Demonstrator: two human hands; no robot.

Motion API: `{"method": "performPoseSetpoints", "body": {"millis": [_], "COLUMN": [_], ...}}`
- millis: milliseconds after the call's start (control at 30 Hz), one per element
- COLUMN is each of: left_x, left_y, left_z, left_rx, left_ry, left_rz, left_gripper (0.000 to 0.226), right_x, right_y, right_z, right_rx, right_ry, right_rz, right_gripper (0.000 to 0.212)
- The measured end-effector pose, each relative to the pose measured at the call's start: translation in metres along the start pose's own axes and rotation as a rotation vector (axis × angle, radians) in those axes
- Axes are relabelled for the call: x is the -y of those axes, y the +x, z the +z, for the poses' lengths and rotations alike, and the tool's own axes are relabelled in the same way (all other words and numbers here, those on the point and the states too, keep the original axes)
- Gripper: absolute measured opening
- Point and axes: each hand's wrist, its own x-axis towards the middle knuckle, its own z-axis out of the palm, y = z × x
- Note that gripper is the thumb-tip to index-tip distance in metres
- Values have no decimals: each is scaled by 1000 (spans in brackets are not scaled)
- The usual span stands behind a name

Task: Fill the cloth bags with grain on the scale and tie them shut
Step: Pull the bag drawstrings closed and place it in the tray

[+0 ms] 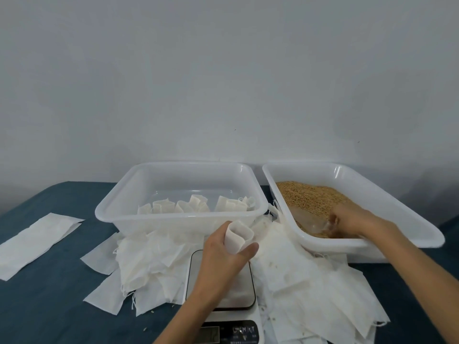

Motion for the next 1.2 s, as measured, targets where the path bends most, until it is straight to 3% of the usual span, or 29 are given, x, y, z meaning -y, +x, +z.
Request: {"method": "performPoseSetpoints", "body": {"millis": [167, 300, 433, 567, 700, 933, 1200], "left_x": [0, 1, 1, 1, 2, 5, 4], "left_y": [1, 1, 1, 1, 1, 2, 0], "left_z": [0, 0, 0, 0, 0, 0, 0], "left_rx": [-28, -15, -10, -1, -3, -4, 2], "left_ry": [-11, -17, -13, -1, 4, 23, 18], "left_rz": [7, 7, 13, 20, 20, 9, 4], "left_gripper": [19, 17, 18, 17, 17, 20, 20], "right_x": [-18, -38, -49, -47, -30, -42, -53], "right_y": [1, 1, 6, 13, 14, 10, 2], "right_z": [-1, -8, -11, -8, 0, 4, 5], "right_rx": [-190, -399, -488, -501, -376, -270, -270], "right_ry": [114, 44, -269, -300, -34, 393, 544], "right_rz": [13, 107, 184, 42, -115, -85, -99], "right_gripper": [19, 9, 32, 38, 35, 26, 30]}}
